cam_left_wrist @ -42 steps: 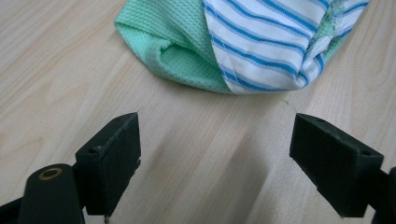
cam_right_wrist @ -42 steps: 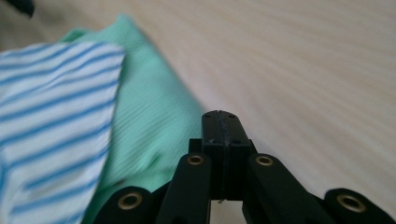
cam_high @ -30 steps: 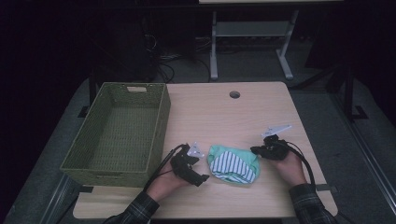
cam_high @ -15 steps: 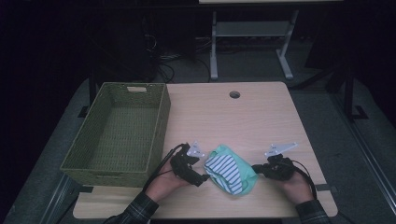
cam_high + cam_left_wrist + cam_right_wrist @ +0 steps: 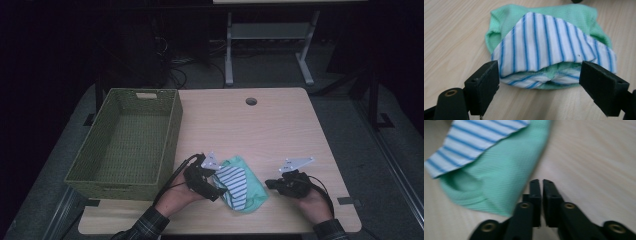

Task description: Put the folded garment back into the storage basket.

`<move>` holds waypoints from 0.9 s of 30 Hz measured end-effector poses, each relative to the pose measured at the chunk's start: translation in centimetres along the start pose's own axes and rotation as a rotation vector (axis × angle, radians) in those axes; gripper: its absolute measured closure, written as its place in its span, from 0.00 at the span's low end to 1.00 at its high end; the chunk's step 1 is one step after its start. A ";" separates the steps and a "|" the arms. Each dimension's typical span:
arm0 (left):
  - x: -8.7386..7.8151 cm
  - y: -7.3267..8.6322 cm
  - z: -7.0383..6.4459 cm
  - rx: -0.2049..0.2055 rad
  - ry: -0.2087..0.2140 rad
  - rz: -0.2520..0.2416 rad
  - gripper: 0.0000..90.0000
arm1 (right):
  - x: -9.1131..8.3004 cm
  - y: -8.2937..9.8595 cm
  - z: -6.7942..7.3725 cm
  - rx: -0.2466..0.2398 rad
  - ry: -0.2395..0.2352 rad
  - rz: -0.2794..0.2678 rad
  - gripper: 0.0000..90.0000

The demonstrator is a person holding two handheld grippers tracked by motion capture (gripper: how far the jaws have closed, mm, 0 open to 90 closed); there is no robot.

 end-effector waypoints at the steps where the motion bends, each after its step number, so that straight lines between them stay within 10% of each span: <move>1: 0.0 -0.1 -0.2 0.005 0.005 0.000 0.18 | -0.1 0.0 -0.4 0.015 0.013 -0.007 0.91; 17: 3.3 0.1 -1.0 0.051 0.023 0.090 0.17 | -1.0 1.5 -6.8 0.170 0.206 -0.034 0.34; 27: 4.0 0.2 -1.3 0.074 0.001 0.108 0.16 | -0.8 1.9 -7.6 0.183 0.250 -0.060 0.19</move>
Point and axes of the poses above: each handheld gripper's, and its own axes: x roughly forward along the jaws, y roughly out of its underside, z roughly to its left, the point moved 10 cm from there along x, roughly forward along the jaws, and after that the axes turned 12 degrees about z, right-handed, at the moved point
